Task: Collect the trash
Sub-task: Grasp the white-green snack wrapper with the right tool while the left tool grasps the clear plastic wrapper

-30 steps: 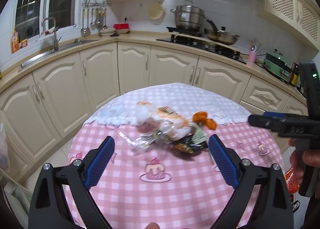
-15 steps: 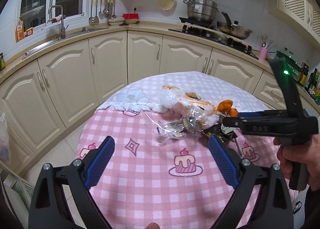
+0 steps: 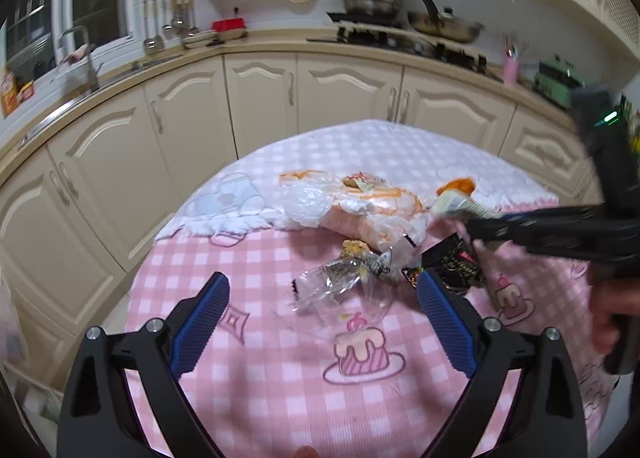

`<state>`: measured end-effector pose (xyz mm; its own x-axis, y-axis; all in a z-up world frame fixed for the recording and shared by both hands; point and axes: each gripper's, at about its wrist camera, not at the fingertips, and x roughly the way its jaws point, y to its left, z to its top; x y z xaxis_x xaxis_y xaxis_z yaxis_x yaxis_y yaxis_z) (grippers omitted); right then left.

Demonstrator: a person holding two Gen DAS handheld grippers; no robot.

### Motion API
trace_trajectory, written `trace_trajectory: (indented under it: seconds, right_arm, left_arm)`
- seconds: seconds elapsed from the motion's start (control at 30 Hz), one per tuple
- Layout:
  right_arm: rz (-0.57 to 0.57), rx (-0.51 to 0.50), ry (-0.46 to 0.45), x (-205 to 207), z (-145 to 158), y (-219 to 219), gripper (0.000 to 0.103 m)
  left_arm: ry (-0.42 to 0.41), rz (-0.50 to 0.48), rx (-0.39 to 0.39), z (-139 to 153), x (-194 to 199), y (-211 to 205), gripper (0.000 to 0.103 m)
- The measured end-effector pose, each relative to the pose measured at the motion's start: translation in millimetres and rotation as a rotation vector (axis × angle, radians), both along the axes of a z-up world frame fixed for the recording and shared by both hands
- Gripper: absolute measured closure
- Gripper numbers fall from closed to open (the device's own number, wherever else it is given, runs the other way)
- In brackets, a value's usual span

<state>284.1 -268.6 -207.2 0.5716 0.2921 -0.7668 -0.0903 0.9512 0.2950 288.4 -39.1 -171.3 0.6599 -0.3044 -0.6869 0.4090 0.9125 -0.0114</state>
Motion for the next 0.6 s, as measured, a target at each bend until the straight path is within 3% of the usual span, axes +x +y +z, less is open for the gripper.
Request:
trace_trajectory:
  seconds: [0.3, 0.37, 0.43, 0.6]
  right_arm:
    - [-0.001, 0.068, -0.057, -30, 21, -15, 0.087]
    - [0.001, 0.076, -0.059, -37, 22, -18, 0.087]
    - [-0.001, 0.077, -0.058, -40, 21, -21, 0.087]
    - [-0.016, 0.088, -0.06, -53, 20, -29, 0.087]
  left_arm:
    - [0.081, -0.075, 0.05, -32, 32, -21, 0.011]
    - [0.144, -0.096, 0.02, -42, 37, -21, 0.024]
    - [0.141, -0.104, 0.009, -43, 35, -20, 0.034]
    - [0.145, -0.078, -0.067, -39, 26, -8, 0.039]
